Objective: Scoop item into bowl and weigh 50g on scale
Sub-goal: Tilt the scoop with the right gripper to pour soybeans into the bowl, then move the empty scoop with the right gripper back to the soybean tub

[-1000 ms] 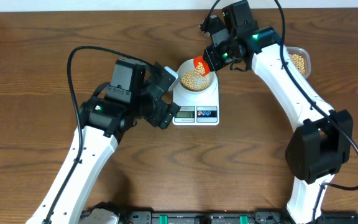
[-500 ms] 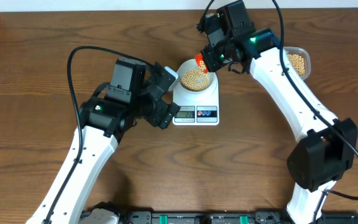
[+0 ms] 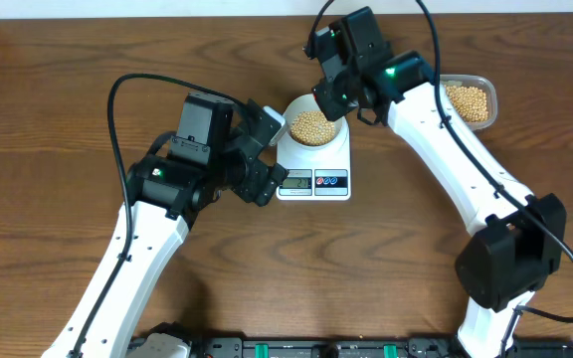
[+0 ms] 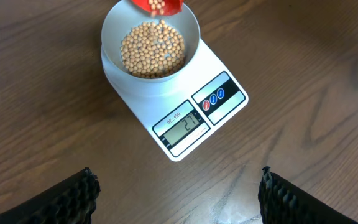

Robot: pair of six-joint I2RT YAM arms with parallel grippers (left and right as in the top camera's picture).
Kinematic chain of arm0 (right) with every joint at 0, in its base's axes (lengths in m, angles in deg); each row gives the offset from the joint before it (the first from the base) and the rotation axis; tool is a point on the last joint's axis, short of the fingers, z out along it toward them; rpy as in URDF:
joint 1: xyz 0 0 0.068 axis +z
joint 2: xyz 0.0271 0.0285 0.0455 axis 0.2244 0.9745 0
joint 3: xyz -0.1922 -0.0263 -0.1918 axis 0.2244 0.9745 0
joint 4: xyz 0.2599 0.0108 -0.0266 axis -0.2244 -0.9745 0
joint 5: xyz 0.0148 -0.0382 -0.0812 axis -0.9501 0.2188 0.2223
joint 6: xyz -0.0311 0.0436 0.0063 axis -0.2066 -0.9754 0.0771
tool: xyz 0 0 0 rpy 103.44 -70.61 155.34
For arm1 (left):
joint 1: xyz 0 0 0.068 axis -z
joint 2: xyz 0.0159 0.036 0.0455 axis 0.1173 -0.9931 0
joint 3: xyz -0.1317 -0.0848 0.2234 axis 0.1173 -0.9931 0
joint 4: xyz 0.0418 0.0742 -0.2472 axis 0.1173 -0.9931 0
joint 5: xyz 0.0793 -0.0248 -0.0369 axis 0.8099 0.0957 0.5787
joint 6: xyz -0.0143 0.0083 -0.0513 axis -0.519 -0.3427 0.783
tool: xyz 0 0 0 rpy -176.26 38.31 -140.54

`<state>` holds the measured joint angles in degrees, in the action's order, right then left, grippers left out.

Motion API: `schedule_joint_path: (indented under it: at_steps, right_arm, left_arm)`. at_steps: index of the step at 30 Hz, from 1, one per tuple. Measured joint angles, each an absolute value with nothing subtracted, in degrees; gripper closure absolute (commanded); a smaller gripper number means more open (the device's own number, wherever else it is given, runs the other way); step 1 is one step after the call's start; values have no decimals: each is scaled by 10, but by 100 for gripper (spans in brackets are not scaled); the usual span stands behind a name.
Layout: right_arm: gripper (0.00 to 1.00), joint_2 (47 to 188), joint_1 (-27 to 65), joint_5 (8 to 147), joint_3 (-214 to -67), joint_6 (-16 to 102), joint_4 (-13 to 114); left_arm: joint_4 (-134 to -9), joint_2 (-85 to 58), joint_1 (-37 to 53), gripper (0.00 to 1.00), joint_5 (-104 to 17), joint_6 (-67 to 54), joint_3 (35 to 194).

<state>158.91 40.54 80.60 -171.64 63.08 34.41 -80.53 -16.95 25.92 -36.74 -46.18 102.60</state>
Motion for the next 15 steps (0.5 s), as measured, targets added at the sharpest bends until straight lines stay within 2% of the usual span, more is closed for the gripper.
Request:
schedule_joint_path:
  at_steps: [15]
  right_arm:
    - [99,1589,427,857,-1716,631,344]
  left_arm:
    - [-805,-170,259,16,-367,-462,1026]
